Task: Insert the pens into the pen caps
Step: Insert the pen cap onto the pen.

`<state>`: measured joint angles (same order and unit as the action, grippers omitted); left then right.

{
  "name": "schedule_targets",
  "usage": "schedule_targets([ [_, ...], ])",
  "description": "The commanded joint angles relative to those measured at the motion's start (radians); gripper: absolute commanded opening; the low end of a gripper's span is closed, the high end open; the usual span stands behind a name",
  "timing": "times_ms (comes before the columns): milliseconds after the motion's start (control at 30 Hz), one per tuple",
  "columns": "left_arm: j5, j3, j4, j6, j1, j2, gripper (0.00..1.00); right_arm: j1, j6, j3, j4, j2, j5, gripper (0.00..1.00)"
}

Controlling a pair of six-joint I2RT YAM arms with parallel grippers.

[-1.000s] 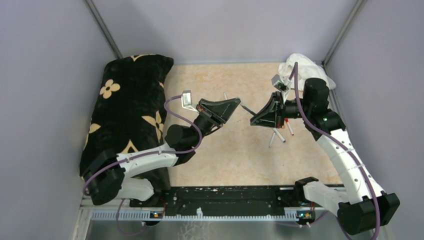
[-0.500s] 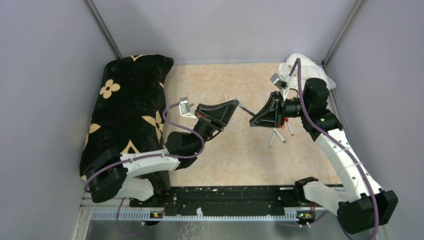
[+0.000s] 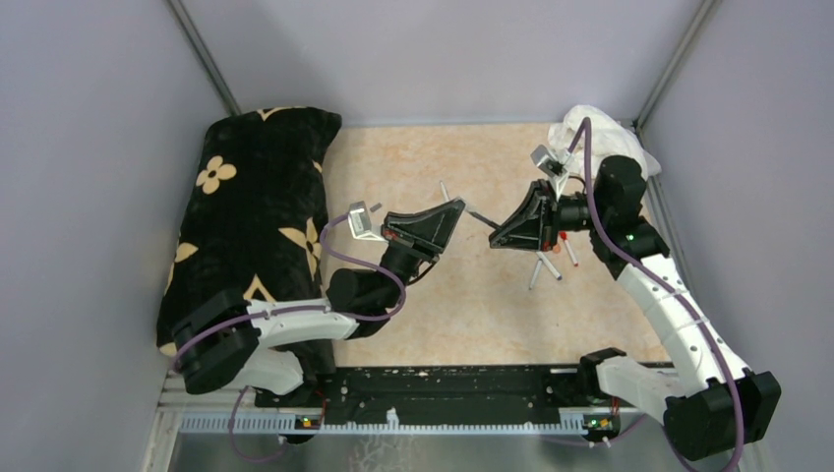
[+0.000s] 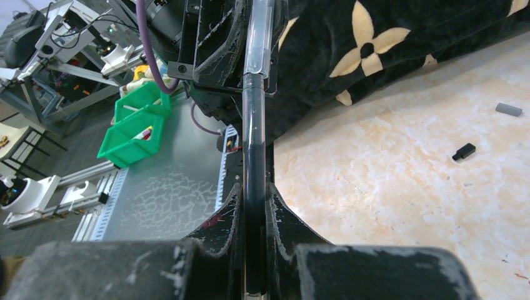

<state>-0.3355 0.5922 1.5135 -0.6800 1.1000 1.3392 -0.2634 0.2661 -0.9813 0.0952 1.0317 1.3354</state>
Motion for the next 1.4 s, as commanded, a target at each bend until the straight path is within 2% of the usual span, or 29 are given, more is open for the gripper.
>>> schedule_targets([
  [0,-0.009,0.012,0.062,0.017,0.014,0.030,0.00,0.001,0.007,-0.018,-0.115,-0.021,-0.007,0.00],
  [367,-0.032,0.032,0.107,0.009,0.014,0.049,0.00,-0.005,-0.003,-0.016,-0.110,-0.023,-0.001,0.00],
  [767,-0.021,0.010,0.128,-0.069,-0.021,0.035,0.00,-0.005,-0.007,-0.018,-0.125,-0.031,0.063,0.00],
  [1367,-0.021,0.002,0.109,-0.013,-0.027,0.006,0.00,-0.006,-0.065,-0.035,-0.045,-0.030,0.038,0.00],
])
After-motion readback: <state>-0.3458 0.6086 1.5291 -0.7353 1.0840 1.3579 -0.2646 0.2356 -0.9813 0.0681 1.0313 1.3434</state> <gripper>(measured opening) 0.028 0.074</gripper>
